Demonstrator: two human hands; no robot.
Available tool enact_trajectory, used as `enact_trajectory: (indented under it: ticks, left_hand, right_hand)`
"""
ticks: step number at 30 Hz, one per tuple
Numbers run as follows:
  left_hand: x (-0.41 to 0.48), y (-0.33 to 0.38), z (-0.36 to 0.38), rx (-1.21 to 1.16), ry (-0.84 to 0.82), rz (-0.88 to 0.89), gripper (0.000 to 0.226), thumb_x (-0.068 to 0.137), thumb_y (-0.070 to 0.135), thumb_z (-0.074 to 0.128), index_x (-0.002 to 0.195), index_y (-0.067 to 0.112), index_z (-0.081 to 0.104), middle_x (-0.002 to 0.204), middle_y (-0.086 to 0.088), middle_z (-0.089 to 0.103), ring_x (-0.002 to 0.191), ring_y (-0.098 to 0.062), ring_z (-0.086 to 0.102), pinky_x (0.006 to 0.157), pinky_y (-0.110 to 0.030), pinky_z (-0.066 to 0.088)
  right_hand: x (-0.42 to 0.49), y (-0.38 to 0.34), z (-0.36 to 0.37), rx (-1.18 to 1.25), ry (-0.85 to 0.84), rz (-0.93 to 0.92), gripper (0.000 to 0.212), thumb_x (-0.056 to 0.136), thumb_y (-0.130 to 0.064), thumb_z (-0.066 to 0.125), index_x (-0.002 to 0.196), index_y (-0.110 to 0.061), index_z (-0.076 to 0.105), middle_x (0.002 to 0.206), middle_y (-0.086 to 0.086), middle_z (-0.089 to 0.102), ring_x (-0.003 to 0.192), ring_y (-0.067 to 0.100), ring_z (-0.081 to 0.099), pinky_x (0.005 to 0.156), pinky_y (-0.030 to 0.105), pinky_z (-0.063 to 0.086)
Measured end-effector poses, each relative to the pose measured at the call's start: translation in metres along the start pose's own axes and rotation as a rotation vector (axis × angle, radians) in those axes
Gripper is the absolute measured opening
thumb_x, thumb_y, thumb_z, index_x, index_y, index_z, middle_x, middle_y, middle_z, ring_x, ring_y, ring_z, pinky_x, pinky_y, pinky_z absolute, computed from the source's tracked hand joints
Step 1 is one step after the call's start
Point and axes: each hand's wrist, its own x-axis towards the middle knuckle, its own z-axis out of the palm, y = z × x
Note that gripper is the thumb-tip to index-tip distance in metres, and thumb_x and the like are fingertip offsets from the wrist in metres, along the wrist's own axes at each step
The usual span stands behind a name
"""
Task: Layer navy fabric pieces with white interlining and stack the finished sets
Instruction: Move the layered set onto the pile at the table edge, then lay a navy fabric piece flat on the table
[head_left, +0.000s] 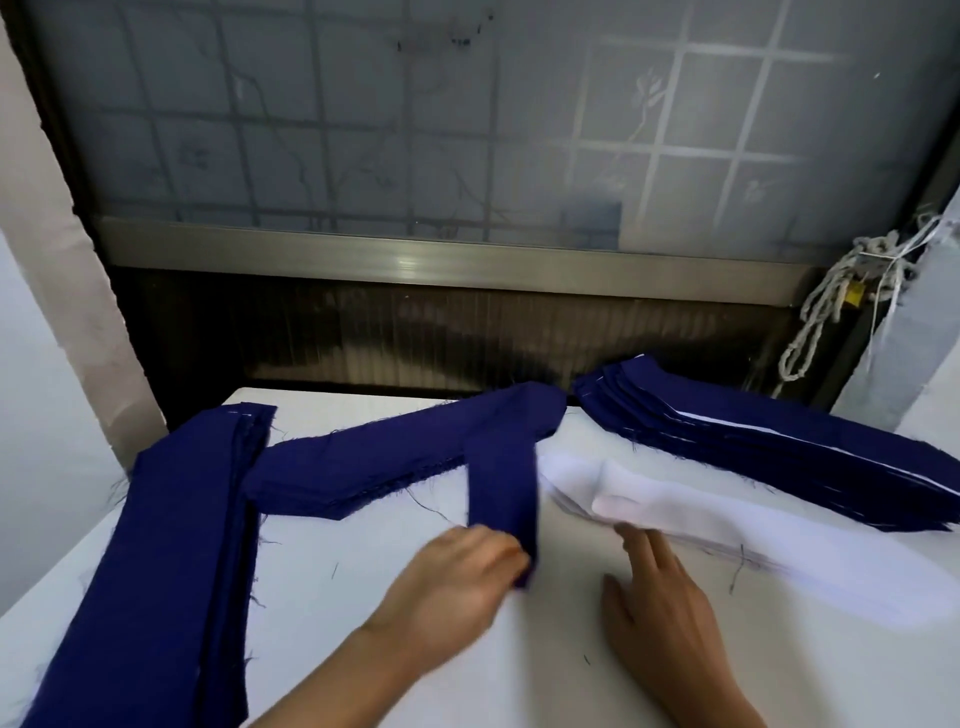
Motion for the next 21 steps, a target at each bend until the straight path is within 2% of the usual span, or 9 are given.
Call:
enact_trajectory:
  ticks: [2, 4, 6, 8, 10, 13, 15, 18, 21]
  left_hand:
    - [0.007, 0.026, 0.004, 0.05, -0.062, 0.156, 0.014, 0.079, 0.011, 0.067, 0.087, 0.023, 0.067, 0.082, 0.005, 0.059, 0.069, -0.016, 0.053, 0.061, -0.028, 0.045]
    - [0.011, 0.046, 0.008, 0.074, -0.06, 0.262, 0.016, 0.086, 0.009, 0.059, 0.081, 0.024, 0.059, 0.073, 0.004, 0.049, 0.063, -0.016, 0.042, 0.055, -0.027, 0.037]
    - [0.013, 0.052, 0.009, 0.101, -0.031, 0.308, 0.019, 0.09, 0.009, 0.053, 0.08, 0.024, 0.058, 0.069, 0.004, 0.046, 0.06, -0.016, 0.038, 0.054, -0.026, 0.034]
    - [0.012, 0.045, 0.005, 0.114, 0.003, 0.282, 0.019, 0.09, 0.009, 0.052, 0.083, 0.024, 0.063, 0.068, 0.004, 0.047, 0.058, -0.015, 0.041, 0.054, -0.025, 0.037]
    - [0.009, 0.026, -0.001, 0.078, 0.069, 0.16, 0.019, 0.082, 0.009, 0.058, 0.09, 0.024, 0.067, 0.067, 0.005, 0.051, 0.058, -0.015, 0.05, 0.055, -0.026, 0.042]
    - [-0.001, -0.005, -0.006, -0.028, 0.265, -0.117, 0.032, 0.078, 0.005, 0.053, 0.104, 0.024, 0.059, 0.07, 0.004, 0.06, 0.055, -0.018, 0.052, 0.053, -0.03, 0.044]
    - [-0.009, -0.018, -0.006, -0.041, 0.353, -0.256, 0.029, 0.084, 0.002, 0.05, 0.104, 0.02, 0.06, 0.071, 0.002, 0.063, 0.053, -0.02, 0.052, 0.049, -0.032, 0.045]
    - [-0.018, -0.025, 0.0, -0.04, 0.426, -0.406, 0.025, 0.089, 0.007, 0.048, 0.096, 0.008, 0.072, 0.074, 0.001, 0.068, 0.052, -0.02, 0.056, 0.046, -0.033, 0.048]
    - [-0.019, -0.029, 0.004, -0.077, 0.537, -0.574, 0.025, 0.094, 0.012, 0.052, 0.095, 0.001, 0.074, 0.08, -0.001, 0.072, 0.062, -0.014, 0.062, 0.058, -0.029, 0.051]
  right_hand:
    - [-0.001, 0.001, -0.001, -0.02, 0.037, -0.101, 0.071, 0.074, -0.022, 0.073, 0.139, -0.016, 0.045, 0.135, 0.004, 0.053, 0.114, 0.023, 0.056, 0.087, 0.035, 0.052]
    - [0.0, 0.002, -0.001, -0.044, 0.067, -0.231, 0.068, 0.076, -0.018, 0.062, 0.141, -0.02, 0.045, 0.145, 0.001, 0.046, 0.124, 0.019, 0.047, 0.099, 0.035, 0.044]
    - [0.002, 0.005, 0.001, -0.038, 0.1, -0.33, 0.053, 0.074, -0.013, 0.051, 0.124, -0.021, 0.063, 0.142, 0.002, 0.051, 0.123, 0.02, 0.049, 0.099, 0.034, 0.041]
    - [0.003, 0.007, 0.004, -0.027, 0.129, -0.382, 0.034, 0.074, -0.014, 0.054, 0.099, -0.023, 0.074, 0.133, 0.001, 0.06, 0.119, 0.024, 0.057, 0.095, 0.036, 0.04]
    - [0.004, 0.008, 0.005, -0.016, 0.142, -0.399, 0.023, 0.08, -0.022, 0.054, 0.089, -0.024, 0.075, 0.126, -0.002, 0.065, 0.115, 0.025, 0.061, 0.093, 0.037, 0.041]
    - [0.004, 0.007, 0.006, -0.017, 0.152, -0.409, 0.025, 0.088, -0.027, 0.049, 0.087, -0.023, 0.074, 0.122, -0.007, 0.067, 0.113, 0.023, 0.062, 0.096, 0.038, 0.04]
    - [0.005, 0.005, 0.005, -0.024, 0.148, -0.415, 0.026, 0.089, -0.027, 0.048, 0.086, -0.023, 0.074, 0.12, -0.009, 0.067, 0.115, 0.021, 0.061, 0.099, 0.038, 0.038]
    - [0.005, 0.004, 0.004, -0.015, 0.156, -0.415, 0.027, 0.09, -0.03, 0.047, 0.086, -0.022, 0.073, 0.115, -0.011, 0.069, 0.116, 0.017, 0.061, 0.103, 0.04, 0.035]
    - [0.003, 0.001, 0.003, 0.009, 0.209, -0.398, 0.026, 0.093, -0.029, 0.048, 0.088, -0.016, 0.07, 0.102, -0.008, 0.071, 0.113, 0.013, 0.06, 0.105, 0.042, 0.036]
